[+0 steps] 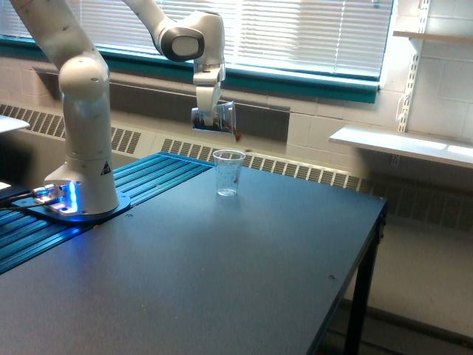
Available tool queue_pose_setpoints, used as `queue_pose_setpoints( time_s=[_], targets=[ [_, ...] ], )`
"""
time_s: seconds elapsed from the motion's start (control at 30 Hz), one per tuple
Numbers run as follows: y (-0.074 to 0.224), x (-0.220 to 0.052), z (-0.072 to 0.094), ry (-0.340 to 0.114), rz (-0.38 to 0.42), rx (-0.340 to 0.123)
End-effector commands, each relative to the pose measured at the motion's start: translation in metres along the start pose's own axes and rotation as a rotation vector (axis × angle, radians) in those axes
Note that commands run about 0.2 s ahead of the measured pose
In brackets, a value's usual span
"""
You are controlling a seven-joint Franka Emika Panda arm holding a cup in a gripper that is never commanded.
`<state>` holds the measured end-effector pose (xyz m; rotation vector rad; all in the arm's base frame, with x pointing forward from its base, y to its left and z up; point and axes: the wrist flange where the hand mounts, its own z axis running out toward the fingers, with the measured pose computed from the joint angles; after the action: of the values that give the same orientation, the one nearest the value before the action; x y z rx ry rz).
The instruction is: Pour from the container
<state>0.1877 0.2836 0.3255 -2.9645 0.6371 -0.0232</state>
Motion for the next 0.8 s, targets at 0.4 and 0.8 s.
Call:
queue_pose_setpoints(
  time_s=[0.4,0.8],
  targets=[
    [-0.0083,-0.0073,-0.0011,-0.017,0.062,0.010],
    [-0.0125,-0.0082,0.0001,-0.021,0.087,0.024]
  ],
)
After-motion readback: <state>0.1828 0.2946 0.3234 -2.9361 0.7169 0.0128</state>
